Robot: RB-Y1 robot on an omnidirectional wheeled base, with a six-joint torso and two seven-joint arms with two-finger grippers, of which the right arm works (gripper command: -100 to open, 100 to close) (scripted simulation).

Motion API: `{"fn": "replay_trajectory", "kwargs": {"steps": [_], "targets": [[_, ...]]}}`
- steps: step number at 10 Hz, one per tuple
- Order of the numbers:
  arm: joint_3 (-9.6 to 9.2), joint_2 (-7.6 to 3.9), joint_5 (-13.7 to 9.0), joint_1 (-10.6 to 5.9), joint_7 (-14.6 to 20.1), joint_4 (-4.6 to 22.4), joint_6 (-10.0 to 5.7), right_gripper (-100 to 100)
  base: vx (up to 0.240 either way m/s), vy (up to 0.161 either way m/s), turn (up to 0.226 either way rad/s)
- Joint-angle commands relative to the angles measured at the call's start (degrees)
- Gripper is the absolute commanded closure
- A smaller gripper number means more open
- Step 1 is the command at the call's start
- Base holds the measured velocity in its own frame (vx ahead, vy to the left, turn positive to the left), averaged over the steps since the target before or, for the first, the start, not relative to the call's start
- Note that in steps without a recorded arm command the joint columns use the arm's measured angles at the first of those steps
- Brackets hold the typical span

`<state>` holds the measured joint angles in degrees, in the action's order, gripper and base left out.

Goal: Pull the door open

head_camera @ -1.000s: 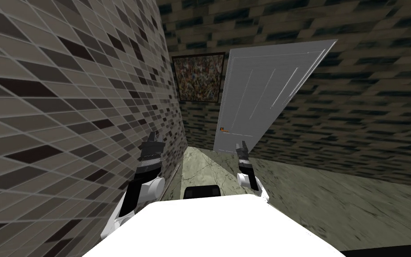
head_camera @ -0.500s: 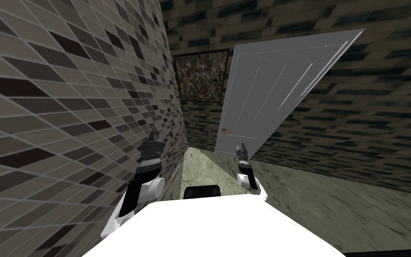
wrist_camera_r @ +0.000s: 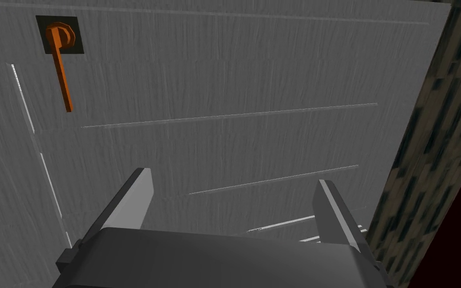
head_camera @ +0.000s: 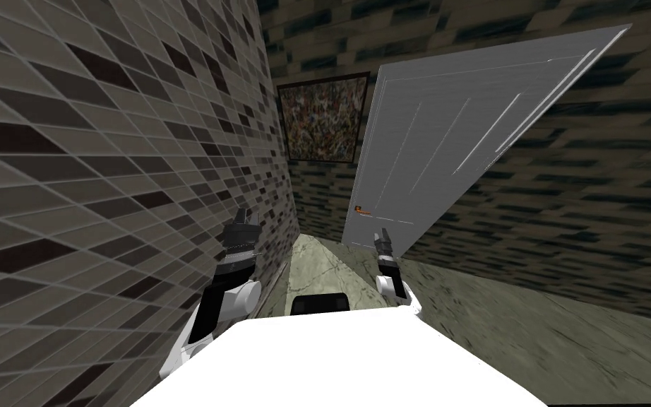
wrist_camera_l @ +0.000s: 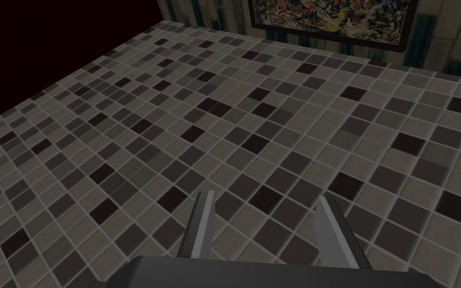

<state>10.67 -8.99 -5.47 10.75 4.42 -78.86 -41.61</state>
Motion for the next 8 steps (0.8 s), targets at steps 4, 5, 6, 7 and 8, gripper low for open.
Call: {"fn": "replay_trajectory", "kwargs": {"steps": [4, 5, 6, 7, 8], "targets": [[1.14, -1.49, -1.3, -2.60, 0.3, 8.0, -1.56, -100, 0.076, -0.014, 0.070], [1.40, -1.78, -1.6, -3.25, 0.4, 10.1, -1.89, -100, 0.100, -0.025, 0.067], [1.40, -1.78, -1.6, -3.25, 0.4, 10.6, -1.89, -100, 0.068, -0.018, 0.027], [1.65, -2.07, -1.9, -3.90, 0.4, 12.5, -2.23, -100, 0.057, -0.014, 0.048], [1.91, -2.36, -2.2, -4.55, 0.5, 14.5, -2.56, -100, 0.074, -0.011, 0.084]]}}
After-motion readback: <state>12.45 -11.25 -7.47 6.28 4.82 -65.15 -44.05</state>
